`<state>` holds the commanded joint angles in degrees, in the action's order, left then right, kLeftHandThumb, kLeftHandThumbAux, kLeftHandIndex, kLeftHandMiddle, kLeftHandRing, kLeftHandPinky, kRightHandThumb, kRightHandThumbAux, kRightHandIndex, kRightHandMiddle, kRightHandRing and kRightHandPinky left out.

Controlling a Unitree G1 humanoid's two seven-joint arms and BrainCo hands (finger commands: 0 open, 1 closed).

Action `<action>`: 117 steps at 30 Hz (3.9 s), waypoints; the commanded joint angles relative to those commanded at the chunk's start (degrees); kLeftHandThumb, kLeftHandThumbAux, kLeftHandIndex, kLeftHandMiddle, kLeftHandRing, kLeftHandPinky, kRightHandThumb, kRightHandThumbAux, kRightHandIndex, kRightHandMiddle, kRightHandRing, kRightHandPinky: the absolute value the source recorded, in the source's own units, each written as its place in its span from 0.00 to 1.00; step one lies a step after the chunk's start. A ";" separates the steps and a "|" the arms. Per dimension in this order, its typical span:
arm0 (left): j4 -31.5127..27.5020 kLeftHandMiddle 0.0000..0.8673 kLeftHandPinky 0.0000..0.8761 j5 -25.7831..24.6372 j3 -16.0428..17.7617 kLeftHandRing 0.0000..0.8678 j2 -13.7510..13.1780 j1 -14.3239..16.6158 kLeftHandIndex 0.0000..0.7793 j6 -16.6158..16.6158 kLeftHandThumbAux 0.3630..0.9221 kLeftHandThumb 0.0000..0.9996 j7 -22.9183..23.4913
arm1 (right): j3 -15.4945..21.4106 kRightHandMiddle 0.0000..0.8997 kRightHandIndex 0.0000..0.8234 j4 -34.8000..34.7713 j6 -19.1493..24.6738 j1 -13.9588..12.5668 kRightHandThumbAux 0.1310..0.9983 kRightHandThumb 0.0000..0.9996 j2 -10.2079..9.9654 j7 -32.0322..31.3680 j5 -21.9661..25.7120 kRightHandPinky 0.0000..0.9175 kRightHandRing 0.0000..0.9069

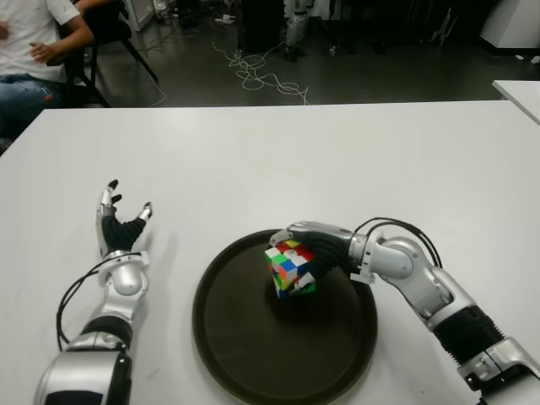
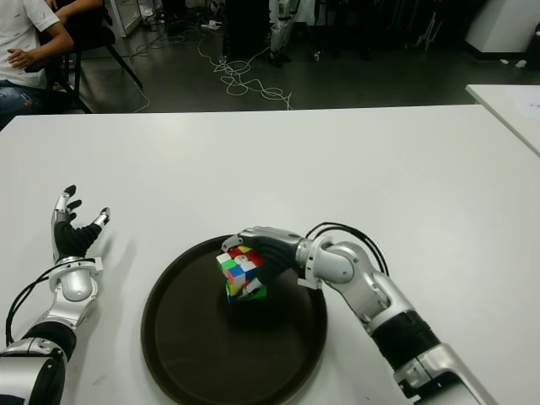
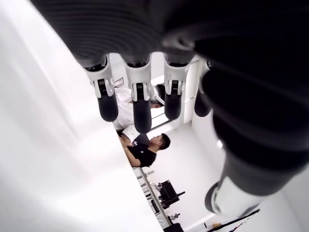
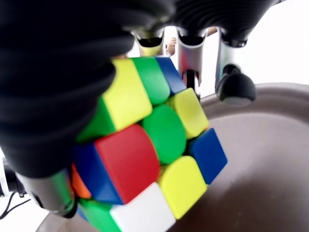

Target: Pick up the Rubik's Cube and put it in the plate

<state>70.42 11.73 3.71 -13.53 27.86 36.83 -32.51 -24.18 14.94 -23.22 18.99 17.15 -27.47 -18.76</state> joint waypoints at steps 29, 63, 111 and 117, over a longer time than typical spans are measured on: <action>0.10 0.14 0.11 0.16 0.00 0.14 -0.02 0.01 0.14 -0.23 0.74 0.00 -0.58 | 0.65 0.92 0.85 0.61 -0.53 -1.97 0.82 0.17 -3.11 -2.49 7.50 0.91 0.93; -0.01 0.16 0.18 0.53 -0.32 0.18 -0.14 0.03 0.16 -0.03 0.72 0.00 -1.00 | 0.65 0.47 0.38 6.18 -7.52 -0.91 0.79 0.00 -4.38 -2.98 9.02 0.50 0.51; -0.11 0.16 0.18 0.11 -0.08 0.18 -0.04 -0.02 0.15 0.44 0.75 0.00 -0.36 | 2.36 0.11 0.10 8.87 -7.62 1.67 0.58 0.00 -4.30 -9.04 11.03 0.09 0.10; -0.19 0.17 0.15 0.61 -0.39 0.17 -0.15 -0.05 0.16 0.28 0.76 0.00 -0.89 | 2.67 0.11 0.11 8.99 -7.76 1.44 0.54 0.00 -4.57 -8.95 11.64 0.08 0.09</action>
<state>70.23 12.33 3.31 -13.68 27.81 37.11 -33.40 -21.51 23.93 -30.98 20.44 12.58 -36.42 -7.11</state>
